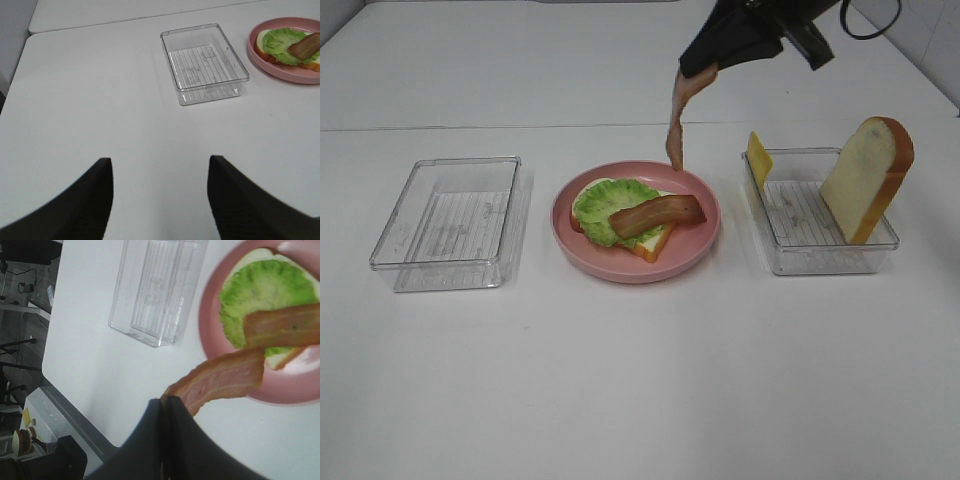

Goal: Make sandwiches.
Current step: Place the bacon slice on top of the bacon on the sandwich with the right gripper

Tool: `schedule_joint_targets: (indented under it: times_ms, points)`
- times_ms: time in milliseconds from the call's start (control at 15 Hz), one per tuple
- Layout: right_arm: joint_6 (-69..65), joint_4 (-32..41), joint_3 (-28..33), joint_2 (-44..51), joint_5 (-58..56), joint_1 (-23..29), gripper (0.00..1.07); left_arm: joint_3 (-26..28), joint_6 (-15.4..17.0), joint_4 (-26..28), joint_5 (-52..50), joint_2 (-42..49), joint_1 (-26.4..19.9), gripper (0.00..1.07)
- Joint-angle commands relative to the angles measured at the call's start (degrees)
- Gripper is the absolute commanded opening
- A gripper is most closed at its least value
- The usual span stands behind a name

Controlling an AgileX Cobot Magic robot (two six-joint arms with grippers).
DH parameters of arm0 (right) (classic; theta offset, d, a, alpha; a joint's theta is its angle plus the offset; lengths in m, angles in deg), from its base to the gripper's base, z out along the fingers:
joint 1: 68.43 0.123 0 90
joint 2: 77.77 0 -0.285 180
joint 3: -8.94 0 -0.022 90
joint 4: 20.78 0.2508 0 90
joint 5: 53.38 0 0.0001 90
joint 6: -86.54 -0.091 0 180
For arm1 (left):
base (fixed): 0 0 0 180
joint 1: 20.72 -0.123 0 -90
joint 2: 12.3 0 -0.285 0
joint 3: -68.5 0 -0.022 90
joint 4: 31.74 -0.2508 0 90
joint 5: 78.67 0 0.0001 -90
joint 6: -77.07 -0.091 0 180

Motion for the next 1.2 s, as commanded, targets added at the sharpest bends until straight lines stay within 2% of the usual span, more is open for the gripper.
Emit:
schedule_joint_targets:
  times_ms: [67, 333, 467, 600, 733, 933, 1067, 1200]
  points:
    - [1.03, 1.38, -0.11, -2.18, 6.99, 5.16, 0.0, -0.11, -0.06, 0.06, -0.57, 0.57, 0.17, 0.55]
    - [1.09, 6.42, -0.17, -8.71, 17.02, 10.66, 0.0, -0.11, -0.06, 0.06, -0.57, 0.57, 0.17, 0.55]
    - [3.95, 14.5, -0.92, -15.64, 23.55, 11.34, 0.0, -0.11, -0.06, 0.06, -0.57, 0.57, 0.17, 0.55]
    - [4.18, 15.07, -0.97, -18.74, 25.21, 11.23, 0.0, -0.11, -0.06, 0.06, -0.57, 0.57, 0.17, 0.55]
    - [3.5, 12.2, -0.97, -19.54, 25.44, 11.12, 0.0, -0.11, -0.06, 0.06, -0.57, 0.57, 0.17, 0.55]
    - [-2.69, 3.21, -1.32, -17.93, 25.9, 9.68, 0.0, -0.11, -0.06, 0.06, -0.57, 0.57, 0.17, 0.55]
    - [-7.73, -5.96, -1.32, -16.73, 25.21, 8.59, 0.0, -0.11, -0.06, 0.06, -0.57, 0.57, 0.17, 0.55]
    - [-12.32, -10.77, -1.43, -16.62, 23.66, 8.54, 0.0, -0.11, -0.06, 0.06, -0.57, 0.57, 0.17, 0.55]
